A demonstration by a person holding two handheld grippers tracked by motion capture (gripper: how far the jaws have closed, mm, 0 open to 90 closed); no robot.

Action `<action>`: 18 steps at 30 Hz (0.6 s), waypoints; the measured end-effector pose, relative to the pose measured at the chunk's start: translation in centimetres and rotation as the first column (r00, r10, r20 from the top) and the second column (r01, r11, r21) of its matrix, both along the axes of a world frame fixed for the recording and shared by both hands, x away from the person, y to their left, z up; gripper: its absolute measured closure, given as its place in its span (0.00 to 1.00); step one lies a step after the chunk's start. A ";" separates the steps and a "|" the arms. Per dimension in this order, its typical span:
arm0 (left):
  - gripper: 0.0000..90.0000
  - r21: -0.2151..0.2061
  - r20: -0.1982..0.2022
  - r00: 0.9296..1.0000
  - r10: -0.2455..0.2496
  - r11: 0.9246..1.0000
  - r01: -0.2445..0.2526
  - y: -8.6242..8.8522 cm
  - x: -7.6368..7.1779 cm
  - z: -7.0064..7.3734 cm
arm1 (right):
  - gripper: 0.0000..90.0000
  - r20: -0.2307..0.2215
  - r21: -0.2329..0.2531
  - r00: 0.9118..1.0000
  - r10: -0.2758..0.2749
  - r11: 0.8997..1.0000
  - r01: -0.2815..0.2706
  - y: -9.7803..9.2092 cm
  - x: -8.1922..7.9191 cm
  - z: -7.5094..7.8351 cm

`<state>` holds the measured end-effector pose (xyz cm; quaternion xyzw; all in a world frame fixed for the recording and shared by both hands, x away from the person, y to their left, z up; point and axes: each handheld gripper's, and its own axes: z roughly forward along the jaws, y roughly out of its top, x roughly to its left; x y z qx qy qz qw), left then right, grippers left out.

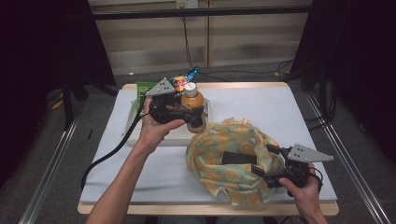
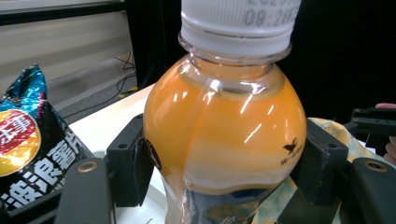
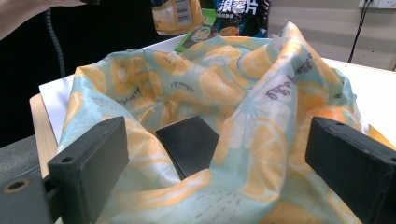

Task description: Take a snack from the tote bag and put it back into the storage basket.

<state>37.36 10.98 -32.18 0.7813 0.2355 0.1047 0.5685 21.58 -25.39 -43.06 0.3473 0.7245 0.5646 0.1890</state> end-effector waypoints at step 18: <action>0.35 0.042 -0.025 0.988 0.149 0.988 -0.148 0.9 2.4 -4.0 | 0.06 -0.007 -0.002 1.000 -0.001 1.000 0.001 -0.1 0.0 -0.1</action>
